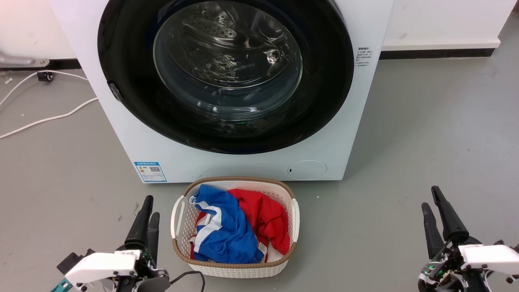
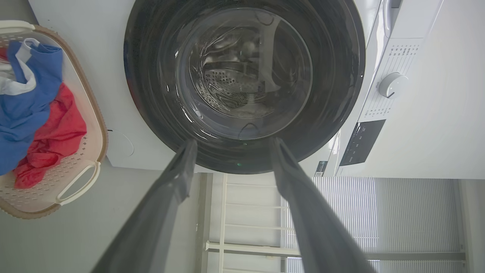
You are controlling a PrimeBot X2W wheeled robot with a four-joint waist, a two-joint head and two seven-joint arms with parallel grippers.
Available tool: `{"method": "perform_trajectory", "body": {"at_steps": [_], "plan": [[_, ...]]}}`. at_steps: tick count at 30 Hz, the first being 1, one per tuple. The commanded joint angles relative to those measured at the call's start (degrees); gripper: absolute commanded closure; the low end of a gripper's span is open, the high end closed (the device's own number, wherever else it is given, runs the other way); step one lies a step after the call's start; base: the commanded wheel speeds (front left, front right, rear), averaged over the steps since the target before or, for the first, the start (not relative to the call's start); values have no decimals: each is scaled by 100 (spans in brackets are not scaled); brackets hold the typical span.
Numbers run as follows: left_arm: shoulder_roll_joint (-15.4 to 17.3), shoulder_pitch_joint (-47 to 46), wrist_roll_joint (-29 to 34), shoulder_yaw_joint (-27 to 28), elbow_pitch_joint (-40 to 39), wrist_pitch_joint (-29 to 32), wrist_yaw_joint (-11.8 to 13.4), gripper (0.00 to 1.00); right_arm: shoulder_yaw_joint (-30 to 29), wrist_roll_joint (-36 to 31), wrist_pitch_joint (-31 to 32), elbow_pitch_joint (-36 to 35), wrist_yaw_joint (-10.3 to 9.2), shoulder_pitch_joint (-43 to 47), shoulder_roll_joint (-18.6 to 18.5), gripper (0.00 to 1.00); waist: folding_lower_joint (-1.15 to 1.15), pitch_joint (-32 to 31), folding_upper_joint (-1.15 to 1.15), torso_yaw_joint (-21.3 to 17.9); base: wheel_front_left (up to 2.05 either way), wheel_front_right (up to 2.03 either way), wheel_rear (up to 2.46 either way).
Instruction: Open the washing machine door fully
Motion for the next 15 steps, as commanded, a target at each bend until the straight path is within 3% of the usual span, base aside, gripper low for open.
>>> {"method": "perform_trajectory", "body": {"at_steps": [1,9,15], "plan": [[29,-105,91,-65,-153,-66,-6,0,37,-78,-55,-160,3,-58,-19,0,0,1,0,1,0,0,0],[67,-120,765,-239,-249,-279,-8,0,189,-575,-333,-290,4,-32,-124,0,0,2,0,11,0,0,0],[38,-93,1569,-270,-376,-420,-9,0,282,-1362,-494,-338,5,-36,-216,0,0,-4,0,15,0,0,0]]}}
